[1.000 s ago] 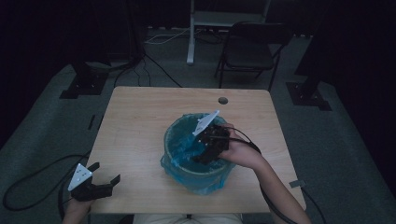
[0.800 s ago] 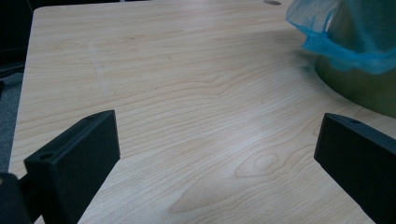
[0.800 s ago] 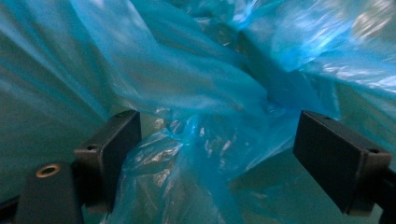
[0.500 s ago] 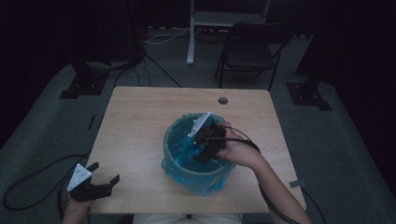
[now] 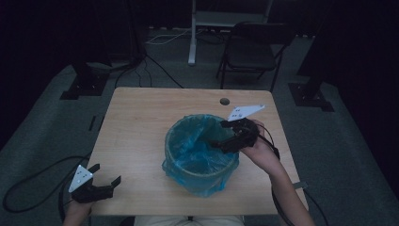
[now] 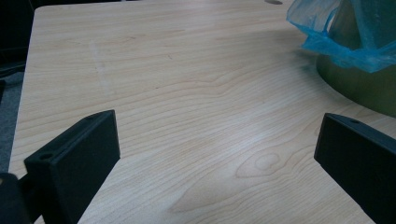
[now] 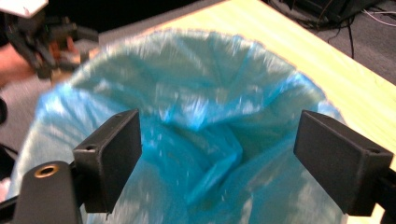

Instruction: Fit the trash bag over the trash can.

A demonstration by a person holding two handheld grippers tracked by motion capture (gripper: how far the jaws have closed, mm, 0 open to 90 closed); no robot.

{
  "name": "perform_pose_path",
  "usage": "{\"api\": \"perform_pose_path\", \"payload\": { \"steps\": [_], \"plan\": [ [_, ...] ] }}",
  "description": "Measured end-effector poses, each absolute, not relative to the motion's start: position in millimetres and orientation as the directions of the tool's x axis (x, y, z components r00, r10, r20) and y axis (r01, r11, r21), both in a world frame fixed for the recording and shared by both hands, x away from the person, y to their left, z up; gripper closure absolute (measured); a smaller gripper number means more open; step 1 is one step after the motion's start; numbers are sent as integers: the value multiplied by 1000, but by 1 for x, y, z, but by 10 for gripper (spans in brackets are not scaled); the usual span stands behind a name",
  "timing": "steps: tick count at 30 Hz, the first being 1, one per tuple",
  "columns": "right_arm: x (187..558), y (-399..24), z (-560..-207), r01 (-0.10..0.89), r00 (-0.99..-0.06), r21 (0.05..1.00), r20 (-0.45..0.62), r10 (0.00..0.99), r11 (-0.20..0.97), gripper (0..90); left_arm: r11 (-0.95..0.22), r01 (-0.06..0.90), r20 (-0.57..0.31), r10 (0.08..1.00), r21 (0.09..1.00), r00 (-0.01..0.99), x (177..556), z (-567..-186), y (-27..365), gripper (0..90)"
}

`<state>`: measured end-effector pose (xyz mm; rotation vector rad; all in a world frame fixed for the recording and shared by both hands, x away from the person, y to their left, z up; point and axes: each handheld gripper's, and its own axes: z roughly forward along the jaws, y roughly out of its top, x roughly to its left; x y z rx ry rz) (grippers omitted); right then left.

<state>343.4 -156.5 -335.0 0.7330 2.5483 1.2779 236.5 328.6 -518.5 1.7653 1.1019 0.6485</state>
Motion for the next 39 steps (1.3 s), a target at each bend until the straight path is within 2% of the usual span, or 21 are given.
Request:
{"api": "perform_pose_path", "payload": {
  "steps": [3, 8, 13, 31, 39],
  "plan": [
    [335, -160, -339, 323, -854, 788, 3, 521, 524, 147, -172, 399, -33, 889, 901, 458, 236, -519, 329, 7],
    [328, -182, -345, 300, -799, 870, 6, 601, 391, 147, -158, 404, -43, 894, 901, 445, 236, -519, 331, 7],
    [333, -208, -361, 323, -688, 903, 18, 726, 284, 147, -165, 408, -42, 891, 898, 452, 236, -520, 329, 7],
    [324, -271, -420, 388, -517, 918, 139, 845, 86, 134, -171, 436, -43, 897, 884, 439, 234, -526, 327, 7],
    [309, -295, -467, 434, -399, 899, 143, 905, 49, 134, -156, 467, -52, 914, 870, 402, 232, -530, 332, 7]
  ]
}}
